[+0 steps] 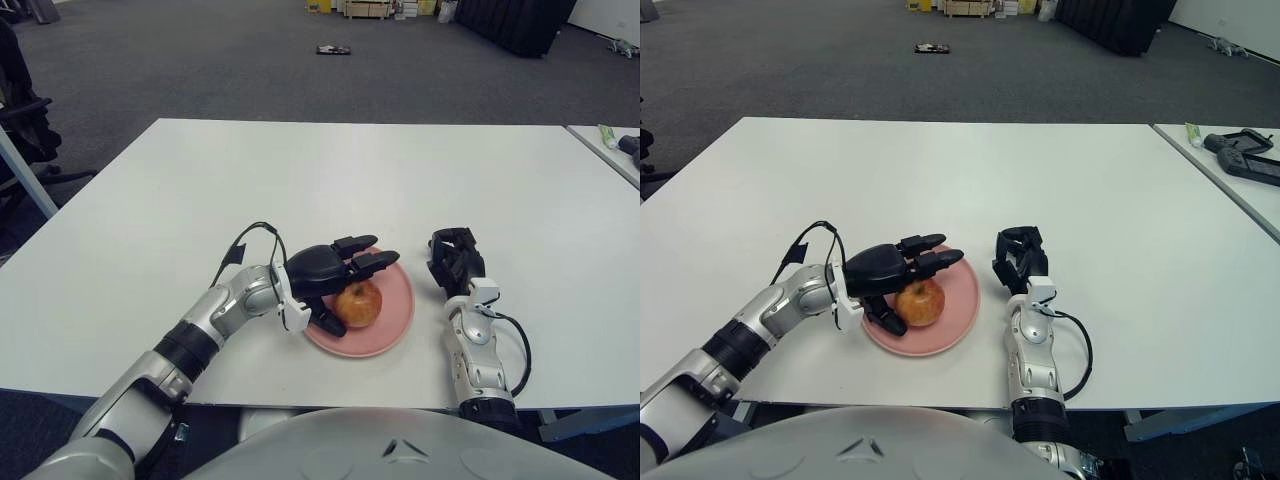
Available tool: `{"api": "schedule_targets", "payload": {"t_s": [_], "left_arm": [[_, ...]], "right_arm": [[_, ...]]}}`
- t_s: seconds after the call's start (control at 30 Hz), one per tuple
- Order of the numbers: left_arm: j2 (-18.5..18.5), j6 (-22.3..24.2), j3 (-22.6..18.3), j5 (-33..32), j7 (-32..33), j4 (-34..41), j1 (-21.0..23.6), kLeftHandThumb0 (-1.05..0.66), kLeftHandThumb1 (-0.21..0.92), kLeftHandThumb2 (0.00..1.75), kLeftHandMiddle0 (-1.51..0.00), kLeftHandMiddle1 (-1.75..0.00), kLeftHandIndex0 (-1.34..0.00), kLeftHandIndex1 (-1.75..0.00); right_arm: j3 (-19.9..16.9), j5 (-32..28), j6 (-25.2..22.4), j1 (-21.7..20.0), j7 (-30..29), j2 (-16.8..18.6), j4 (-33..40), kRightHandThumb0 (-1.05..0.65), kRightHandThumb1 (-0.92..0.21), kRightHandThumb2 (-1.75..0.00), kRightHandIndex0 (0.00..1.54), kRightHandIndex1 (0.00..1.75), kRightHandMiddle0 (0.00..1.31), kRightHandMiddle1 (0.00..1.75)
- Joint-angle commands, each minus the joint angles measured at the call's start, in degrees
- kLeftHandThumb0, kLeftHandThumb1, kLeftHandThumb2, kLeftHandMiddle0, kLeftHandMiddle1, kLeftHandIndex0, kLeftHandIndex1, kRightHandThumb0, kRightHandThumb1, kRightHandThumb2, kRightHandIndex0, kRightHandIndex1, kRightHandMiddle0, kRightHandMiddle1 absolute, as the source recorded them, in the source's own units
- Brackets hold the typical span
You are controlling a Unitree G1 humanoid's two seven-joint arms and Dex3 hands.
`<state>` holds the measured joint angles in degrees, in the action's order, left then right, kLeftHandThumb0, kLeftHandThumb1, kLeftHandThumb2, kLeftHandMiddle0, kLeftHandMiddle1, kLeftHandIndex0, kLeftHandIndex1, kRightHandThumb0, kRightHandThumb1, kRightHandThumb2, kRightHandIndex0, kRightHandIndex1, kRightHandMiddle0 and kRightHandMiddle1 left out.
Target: Put the apple into the plate.
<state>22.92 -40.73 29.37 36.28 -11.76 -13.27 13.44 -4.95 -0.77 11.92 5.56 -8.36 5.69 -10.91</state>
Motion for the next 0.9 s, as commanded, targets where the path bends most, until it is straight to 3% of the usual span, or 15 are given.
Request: {"api": "schedule_targets", "payload": {"t_s": [0.0,0.27,0.43,0.63,0.87], "left_arm": [[0.83,0.38,-3.80,-2.71,2.03,-0.03,0.61,-1.04,0.92,1.00,0.00,0.00,0.00,0.00],[0.34,1.28,-9.64,-14.08,1.14,2.41,-3.10,-1.05,0.92,1.05,0.00,0.00,0.00,0.00],[1.52,7.75,-13.33,-27.58,-4.70,10.28,-6.81,-1.05,0.92,1.09,0.00,0.00,0.00,0.00],[-1.35,12.95,-15.82,-32.64,-5.15,14.35,-9.24,-1.05,0.92,1.11,0.00,0.00,0.00,0.00],[-3.63,15.66,-19.69,-40.37,-5.24,19.61,-16.00,-1.05,0.92,1.08,0.00,0.00,0.00,0.00]], "right_arm": [[0.10,-0.12,-0.02,-0.09,0.43,-0.20,-0.82,-0.35,-0.91,-0.54,0.49,1.22,0.20,1.75],[-0.18,-0.71,1.27,-0.26,0.92,0.02,-1.70,-0.35,-0.89,-0.57,0.50,1.23,0.21,1.75],[-0.29,-0.67,2.32,-0.45,1.00,-0.06,-2.43,-0.35,-0.85,-0.63,0.52,1.23,0.23,1.75],[-0.36,-0.46,2.50,-0.58,0.47,0.12,-2.63,-0.36,-0.81,-0.68,0.53,1.24,0.25,1.75],[-0.30,-0.42,2.43,-0.52,0.15,0.27,-2.47,-0.36,-0.79,-0.71,0.53,1.25,0.26,1.75]]}}
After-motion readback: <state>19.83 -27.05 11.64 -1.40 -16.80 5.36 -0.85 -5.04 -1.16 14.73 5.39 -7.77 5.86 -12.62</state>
